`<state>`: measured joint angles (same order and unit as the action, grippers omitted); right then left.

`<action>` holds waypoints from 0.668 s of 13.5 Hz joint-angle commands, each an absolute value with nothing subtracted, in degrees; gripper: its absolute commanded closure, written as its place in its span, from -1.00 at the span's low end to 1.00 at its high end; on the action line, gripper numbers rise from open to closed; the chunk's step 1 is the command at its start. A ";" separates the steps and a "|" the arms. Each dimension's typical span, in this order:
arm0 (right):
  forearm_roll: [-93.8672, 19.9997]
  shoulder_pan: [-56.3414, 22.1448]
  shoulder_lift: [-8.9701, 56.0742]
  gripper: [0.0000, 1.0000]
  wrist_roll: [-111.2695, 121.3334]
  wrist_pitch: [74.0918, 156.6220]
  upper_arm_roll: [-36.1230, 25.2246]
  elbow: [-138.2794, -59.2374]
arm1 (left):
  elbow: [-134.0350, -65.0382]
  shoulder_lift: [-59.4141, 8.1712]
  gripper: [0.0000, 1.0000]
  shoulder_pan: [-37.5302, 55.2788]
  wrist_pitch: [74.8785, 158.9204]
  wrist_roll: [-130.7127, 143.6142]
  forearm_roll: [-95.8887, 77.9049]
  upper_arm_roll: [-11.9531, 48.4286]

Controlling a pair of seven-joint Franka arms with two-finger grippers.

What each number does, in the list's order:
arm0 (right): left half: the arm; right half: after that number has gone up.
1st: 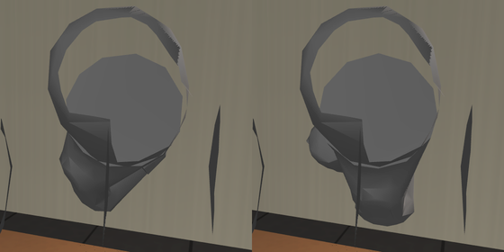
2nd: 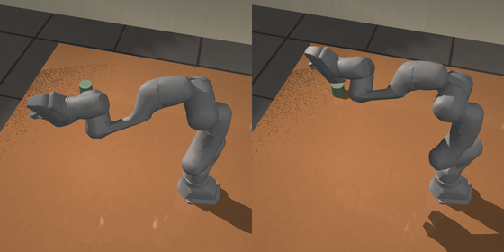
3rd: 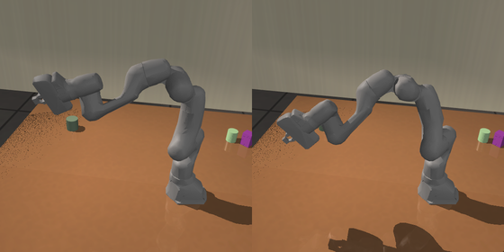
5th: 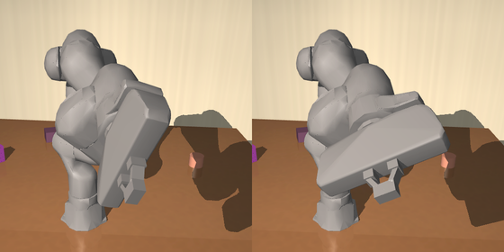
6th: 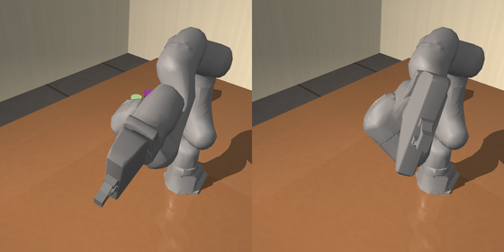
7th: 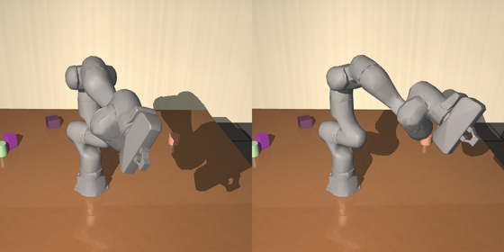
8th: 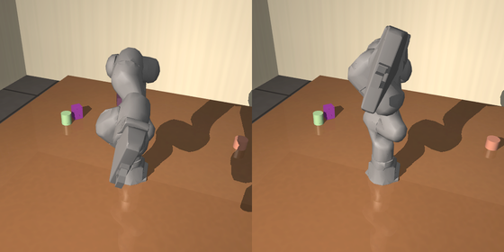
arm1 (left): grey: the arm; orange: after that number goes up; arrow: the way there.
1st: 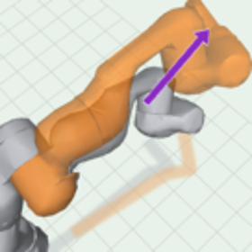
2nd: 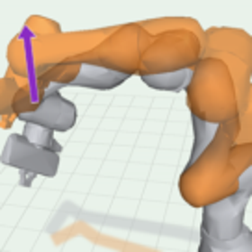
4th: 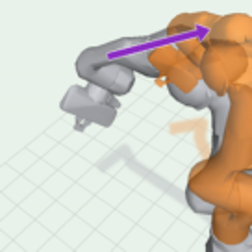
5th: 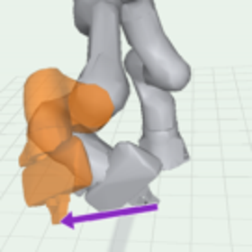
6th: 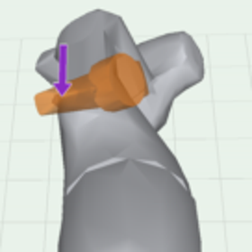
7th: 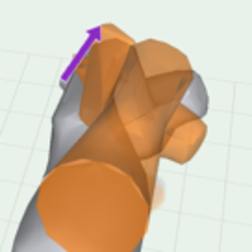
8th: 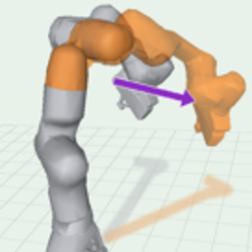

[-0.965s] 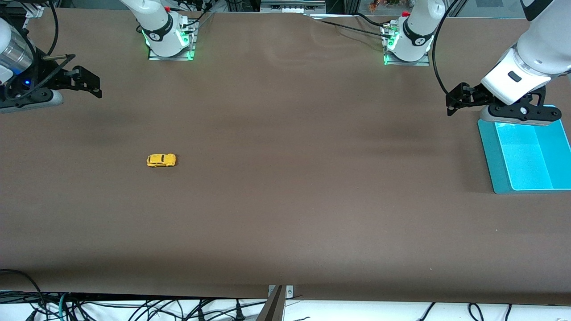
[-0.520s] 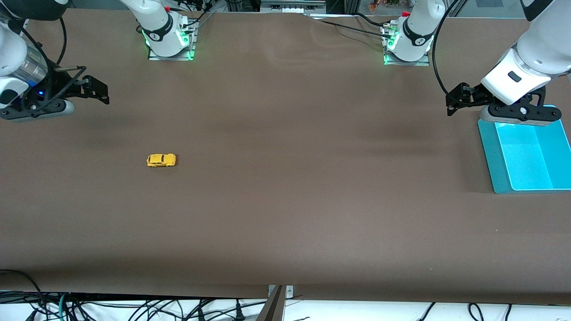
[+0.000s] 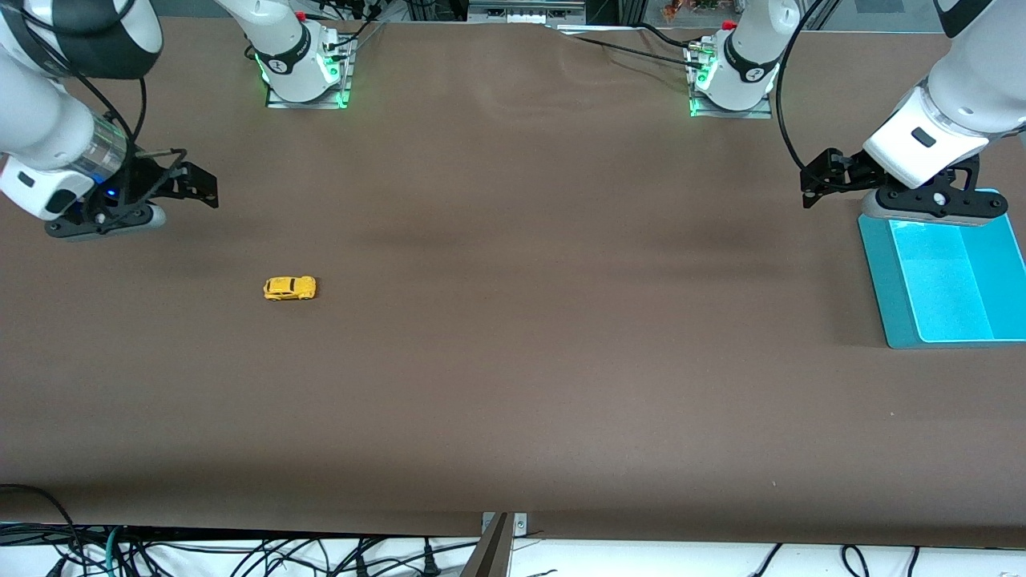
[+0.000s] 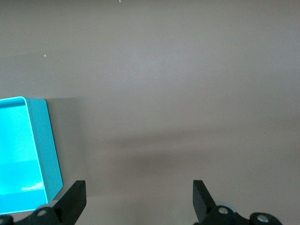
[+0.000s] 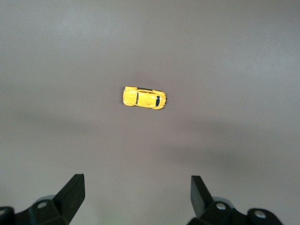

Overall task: Wind and store yellow beetle car
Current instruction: 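Move the right gripper over the yellow beetle car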

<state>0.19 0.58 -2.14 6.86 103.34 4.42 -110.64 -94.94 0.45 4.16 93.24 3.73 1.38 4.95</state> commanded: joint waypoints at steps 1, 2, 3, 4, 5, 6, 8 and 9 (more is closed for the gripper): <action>0.44 0.35 -2.81 -1.00 11.57 111.06 4.31 -117.57 | -93.34 -0.09 -1.00 4.13 92.11 4.13 0.53 4.92; 0.35 0.35 -2.73 -1.00 14.73 114.40 4.31 -120.03 | -93.43 0.00 -1.00 4.13 91.76 4.13 0.53 5.01; 0.35 0.35 -2.03 -1.00 17.11 116.96 4.31 -122.06 | -93.43 0.00 -1.00 3.96 91.76 4.04 0.53 5.01; 0.35 0.35 -1.41 -1.00 18.70 119.07 4.31 -123.56 | -93.43 0.00 -1.00 3.78 91.76 3.78 0.53 4.92; 0.35 0.35 -0.62 -1.00 20.29 121.27 4.48 -125.31 | -93.43 0.00 -1.00 3.78 91.76 3.78 0.53 4.92; 0.44 0.35 -0.35 -1.00 21.96 124.07 4.48 -127.68 | -93.43 0.00 -1.00 3.87 91.76 3.95 0.53 5.01; 0.44 0.35 0.61 -1.00 27.22 129.96 4.48 -132.08 | -93.34 -0.09 -1.00 3.95 91.76 4.13 0.53 5.01; 0.44 0.35 1.75 -1.00 31.51 130.77 4.48 -132.53 | -93.34 -0.09 -1.00 4.13 91.76 4.13 0.53 5.01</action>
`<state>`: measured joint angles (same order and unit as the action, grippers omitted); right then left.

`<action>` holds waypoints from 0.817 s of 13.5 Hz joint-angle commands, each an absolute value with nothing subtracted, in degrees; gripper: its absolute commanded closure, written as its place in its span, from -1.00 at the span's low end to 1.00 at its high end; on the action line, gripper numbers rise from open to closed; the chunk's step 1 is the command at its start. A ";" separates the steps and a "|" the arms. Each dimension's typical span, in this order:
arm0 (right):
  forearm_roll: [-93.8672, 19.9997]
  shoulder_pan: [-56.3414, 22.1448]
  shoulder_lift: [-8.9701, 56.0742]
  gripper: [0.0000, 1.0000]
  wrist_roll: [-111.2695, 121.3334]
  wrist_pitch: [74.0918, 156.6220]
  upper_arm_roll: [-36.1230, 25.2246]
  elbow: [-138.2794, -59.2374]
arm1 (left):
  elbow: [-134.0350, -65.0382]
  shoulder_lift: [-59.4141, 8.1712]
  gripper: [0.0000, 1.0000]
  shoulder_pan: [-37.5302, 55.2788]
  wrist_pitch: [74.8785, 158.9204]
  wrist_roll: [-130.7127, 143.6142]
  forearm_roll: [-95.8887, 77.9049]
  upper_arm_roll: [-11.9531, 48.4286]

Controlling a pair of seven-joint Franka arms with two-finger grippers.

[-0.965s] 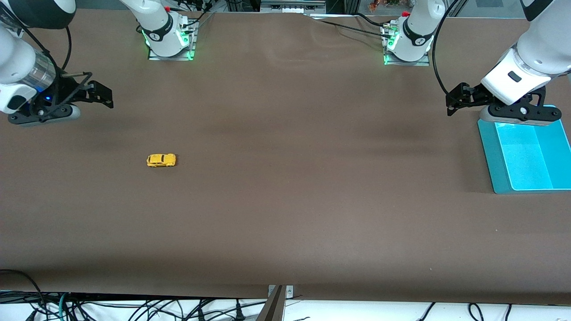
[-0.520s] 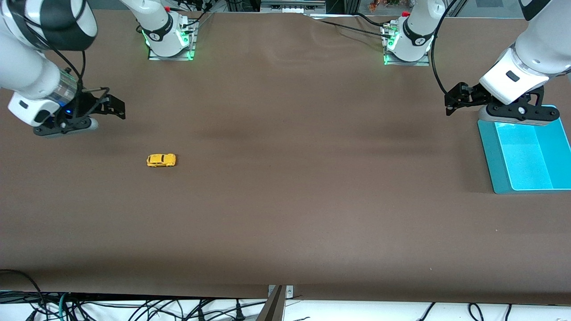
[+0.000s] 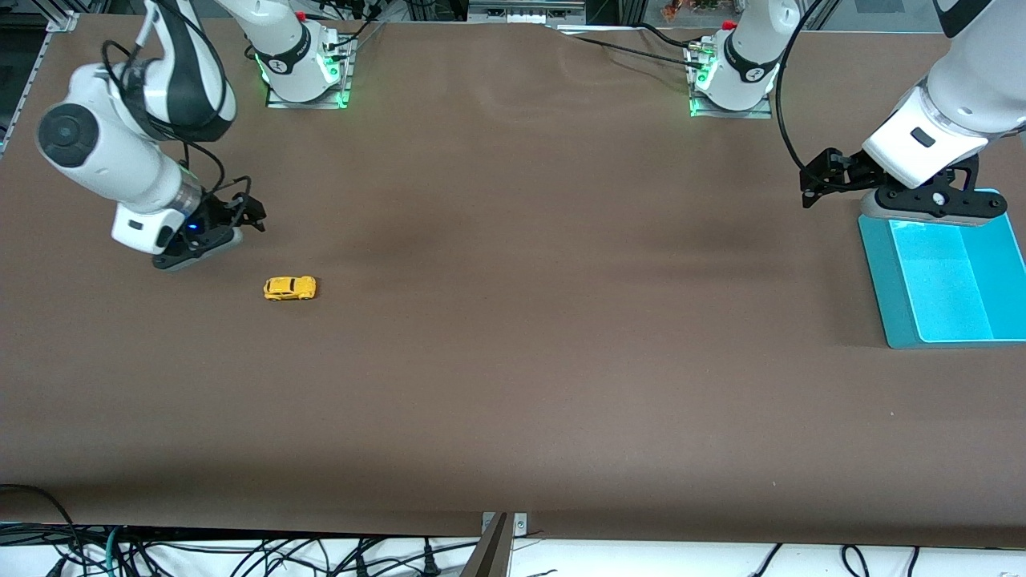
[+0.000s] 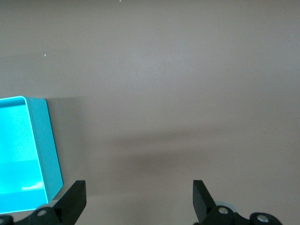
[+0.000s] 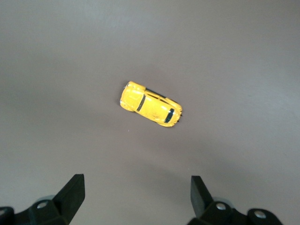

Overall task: Wind and store yellow beetle car
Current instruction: 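Move the right gripper over the yellow beetle car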

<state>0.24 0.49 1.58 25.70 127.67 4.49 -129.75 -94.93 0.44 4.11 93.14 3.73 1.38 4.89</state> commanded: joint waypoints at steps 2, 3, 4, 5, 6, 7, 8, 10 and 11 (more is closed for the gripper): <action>0.44 0.35 3.42 -1.00 40.65 131.13 4.48 -132.54 | -93.34 0.00 -1.00 4.31 91.76 4.22 0.53 5.10; 0.44 0.35 4.12 -1.00 44.09 131.74 4.48 -132.63 | -93.34 0.00 -1.00 4.31 91.76 4.22 0.53 5.10; 0.53 0.35 5.17 -1.00 48.21 132.71 4.57 -132.54 | -93.34 0.00 -1.00 4.31 91.76 4.22 0.53 5.10; 0.53 0.35 6.58 -1.00 53.30 134.89 4.66 -132.54 | -93.43 0.09 -1.00 4.39 91.76 4.31 0.53 5.36; 0.53 0.35 8.59 -1.00 59.27 137.44 4.66 -132.54 | -93.43 0.09 -1.00 4.39 91.58 4.31 0.53 5.80; 0.35 0.35 10.44 -1.00 63.85 139.81 4.66 -132.54 | -93.34 0.17 -1.00 4.31 91.32 4.31 0.53 6.32; 0.44 0.35 12.20 -1.00 67.72 141.84 4.66 -132.45 | -93.34 0.18 -1.00 4.31 91.23 4.31 0.53 6.33; 0.35 0.35 15.28 -1.00 76.33 146.75 4.75 -132.10 | -93.34 0.18 -1.00 4.39 91.32 4.31 0.53 6.33; 0.18 0.35 16.34 -1.00 78.90 148.26 4.75 -132.01 | -93.34 0.09 -1.00 4.31 91.32 4.31 0.53 6.33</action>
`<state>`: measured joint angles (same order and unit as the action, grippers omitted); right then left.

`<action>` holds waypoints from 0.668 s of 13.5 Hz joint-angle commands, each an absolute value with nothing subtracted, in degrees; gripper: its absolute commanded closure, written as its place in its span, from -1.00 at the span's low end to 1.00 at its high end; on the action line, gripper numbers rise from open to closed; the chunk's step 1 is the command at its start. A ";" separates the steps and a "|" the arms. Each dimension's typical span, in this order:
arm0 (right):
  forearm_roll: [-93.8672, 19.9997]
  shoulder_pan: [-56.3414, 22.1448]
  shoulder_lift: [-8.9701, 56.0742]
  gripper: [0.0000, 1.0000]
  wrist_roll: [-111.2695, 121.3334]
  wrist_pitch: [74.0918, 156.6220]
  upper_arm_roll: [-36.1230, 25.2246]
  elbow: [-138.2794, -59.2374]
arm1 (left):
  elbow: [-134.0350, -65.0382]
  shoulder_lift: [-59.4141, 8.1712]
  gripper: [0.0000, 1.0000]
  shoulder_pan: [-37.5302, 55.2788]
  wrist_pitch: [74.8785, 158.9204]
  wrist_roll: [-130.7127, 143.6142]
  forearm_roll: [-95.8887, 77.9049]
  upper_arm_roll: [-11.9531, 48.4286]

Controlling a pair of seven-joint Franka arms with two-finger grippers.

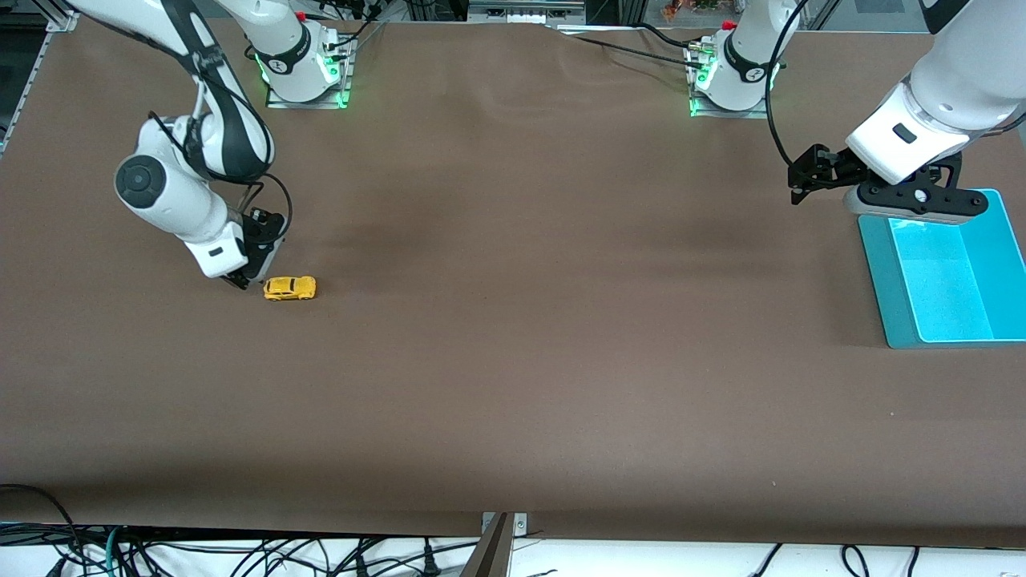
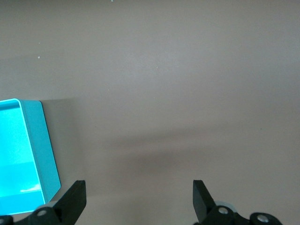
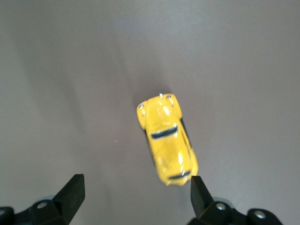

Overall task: Wind and store yellow beetle car
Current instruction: 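Lower the right gripper and close it on the yellow car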

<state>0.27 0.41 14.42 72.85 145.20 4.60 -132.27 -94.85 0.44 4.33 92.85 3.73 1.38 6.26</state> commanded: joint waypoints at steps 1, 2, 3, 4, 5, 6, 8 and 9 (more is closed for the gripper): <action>0.18 0.35 16.96 -1.00 80.40 149.14 4.83 -131.84 | -93.34 0.09 -1.00 4.39 91.32 4.31 0.53 6.33; 0.18 0.35 17.31 -1.00 81.72 149.59 5.18 -131.49 | -93.34 0.09 -1.00 4.31 91.32 4.31 0.53 6.24; 0.09 0.35 17.75 -1.00 82.96 150.11 5.36 -131.22 | -93.34 0.09 -1.00 4.31 91.32 4.31 0.44 6.24; 0.09 0.35 18.28 -1.00 84.19 150.73 5.36 -130.96 | -93.34 0.09 -1.00 4.31 91.32 4.31 0.44 6.15; 0.09 0.35 18.80 -1.00 84.81 151.52 5.45 -130.96 | -93.34 0.09 -1.00 4.31 91.32 4.31 0.53 6.15; 0.09 0.35 19.24 -1.00 84.90 152.13 5.45 -130.96 | -93.34 0.09 -1.00 4.31 91.32 4.31 0.44 6.15; 0.09 0.35 19.86 -0.96 85.17 153.19 5.45 -131.13 | -93.34 0.09 -1.00 4.22 91.32 4.31 0.44 6.15; 0.00 0.35 20.47 -0.91 85.17 153.63 5.45 -131.13 | -93.34 0.09 -1.00 4.22 91.32 4.31 0.44 6.15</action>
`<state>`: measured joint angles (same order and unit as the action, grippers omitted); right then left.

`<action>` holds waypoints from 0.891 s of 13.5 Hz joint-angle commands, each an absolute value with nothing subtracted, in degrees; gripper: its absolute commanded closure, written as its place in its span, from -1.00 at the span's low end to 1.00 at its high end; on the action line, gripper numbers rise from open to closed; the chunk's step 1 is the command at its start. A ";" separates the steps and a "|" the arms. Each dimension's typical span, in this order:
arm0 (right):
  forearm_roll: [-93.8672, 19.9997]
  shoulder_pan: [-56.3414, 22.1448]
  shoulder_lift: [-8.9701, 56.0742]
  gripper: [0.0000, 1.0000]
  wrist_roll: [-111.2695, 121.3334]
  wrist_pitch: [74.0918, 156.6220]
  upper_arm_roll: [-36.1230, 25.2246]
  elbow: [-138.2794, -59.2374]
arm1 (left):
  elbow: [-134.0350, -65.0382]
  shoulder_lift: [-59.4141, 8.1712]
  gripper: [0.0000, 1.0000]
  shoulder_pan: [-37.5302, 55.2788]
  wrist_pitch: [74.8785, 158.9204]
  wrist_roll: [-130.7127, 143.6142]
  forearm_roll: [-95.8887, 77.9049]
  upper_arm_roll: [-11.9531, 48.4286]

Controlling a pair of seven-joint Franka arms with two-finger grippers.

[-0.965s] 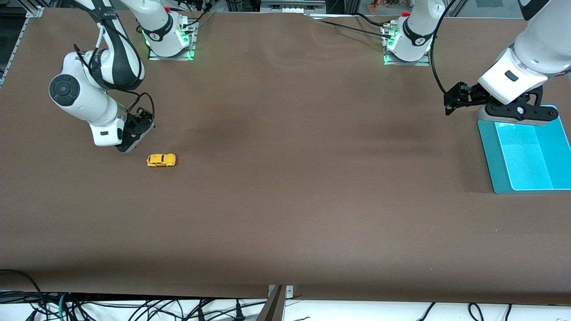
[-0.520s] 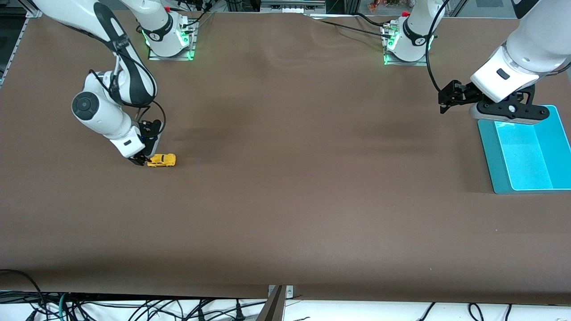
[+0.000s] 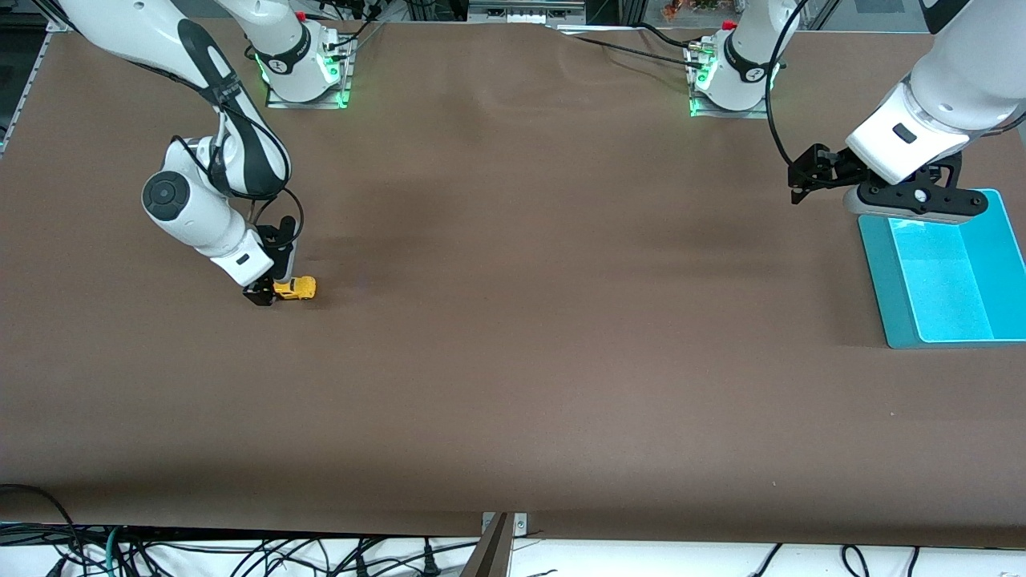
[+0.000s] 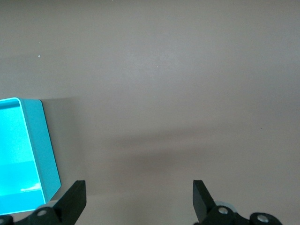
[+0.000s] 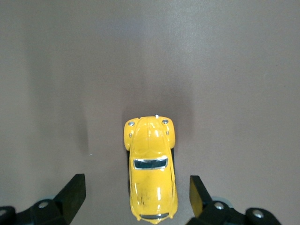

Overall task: Wind and store yellow beetle car
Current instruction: 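Lower the right gripper and close it on the yellow car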

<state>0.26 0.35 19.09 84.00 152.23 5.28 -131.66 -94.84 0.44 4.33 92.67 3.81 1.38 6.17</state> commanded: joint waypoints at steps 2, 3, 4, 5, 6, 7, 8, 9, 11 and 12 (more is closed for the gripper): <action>0.09 0.35 20.74 -0.59 85.25 153.81 5.45 -131.13 | -93.34 0.09 -1.00 4.22 91.32 4.31 0.44 6.15; 0.00 0.35 20.66 -0.34 85.25 153.72 5.45 -131.13 | -93.34 0.09 -1.00 4.31 91.32 4.31 0.44 6.15; 0.09 0.35 20.57 -0.05 85.25 153.63 5.62 -131.05 | -93.34 0.00 -1.00 4.31 91.32 4.31 0.35 6.15; 0.09 0.35 20.31 0.28 85.08 153.63 6.67 -131.04 | -93.25 0.09 -1.00 4.31 91.32 4.31 0.35 6.24; 0.09 0.35 20.13 0.53 84.47 153.37 7.46 -130.96 | -93.34 0.09 -1.00 4.31 91.32 4.31 0.35 6.15; 0.09 0.35 20.04 0.74 84.11 153.20 7.56 -130.96 | -93.34 0.09 -1.00 4.22 91.32 4.31 0.35 6.15; 0.09 0.35 19.87 0.91 83.76 153.19 7.91 -130.87 | -93.34 0.09 -1.00 4.22 91.32 4.31 0.35 6.15; 0.09 0.35 19.78 1.00 82.72 153.11 8.69 -130.26 | -93.34 0.09 -1.00 4.22 91.23 4.31 0.35 6.15; 0.09 0.35 19.86 1.00 79.03 151.27 10.36 -128.94 | -93.34 0.18 -1.00 4.22 90.97 4.31 0.44 6.15; 0.09 0.35 20.12 1.00 78.23 150.82 10.72 -128.50 | -93.34 0.18 -1.00 4.22 90.97 4.31 0.35 6.15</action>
